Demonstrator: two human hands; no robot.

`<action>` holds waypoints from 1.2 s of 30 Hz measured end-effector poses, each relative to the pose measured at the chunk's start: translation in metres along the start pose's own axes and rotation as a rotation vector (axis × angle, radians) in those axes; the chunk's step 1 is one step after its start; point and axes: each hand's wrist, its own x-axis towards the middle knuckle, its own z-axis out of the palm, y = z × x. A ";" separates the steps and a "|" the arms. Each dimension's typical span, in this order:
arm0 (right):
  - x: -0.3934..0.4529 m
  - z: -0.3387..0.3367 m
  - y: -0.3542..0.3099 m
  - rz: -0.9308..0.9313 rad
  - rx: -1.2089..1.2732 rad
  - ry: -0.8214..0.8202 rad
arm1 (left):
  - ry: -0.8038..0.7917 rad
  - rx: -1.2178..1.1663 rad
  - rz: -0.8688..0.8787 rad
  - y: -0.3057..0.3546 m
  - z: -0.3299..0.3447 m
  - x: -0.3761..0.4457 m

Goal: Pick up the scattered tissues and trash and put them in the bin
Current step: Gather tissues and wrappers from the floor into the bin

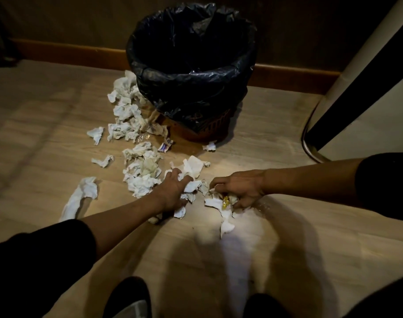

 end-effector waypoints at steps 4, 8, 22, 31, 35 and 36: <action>0.009 0.001 -0.016 -0.131 -0.036 -0.116 | 0.019 -0.032 -0.021 0.000 0.003 -0.006; 0.016 0.010 -0.025 -0.134 -0.176 -0.287 | 0.030 -0.067 -0.030 0.000 0.004 -0.012; -0.077 -0.049 0.030 0.544 0.007 0.197 | 0.042 0.102 0.306 0.048 -0.101 0.009; -0.165 -0.109 0.033 1.084 0.231 0.981 | 0.205 0.185 0.487 0.095 -0.245 0.038; -0.157 -0.156 0.022 1.047 0.270 1.219 | 0.331 0.073 0.524 0.105 -0.298 0.035; -0.152 -0.168 0.020 1.025 0.262 1.265 | 0.373 0.013 0.510 0.103 -0.310 0.033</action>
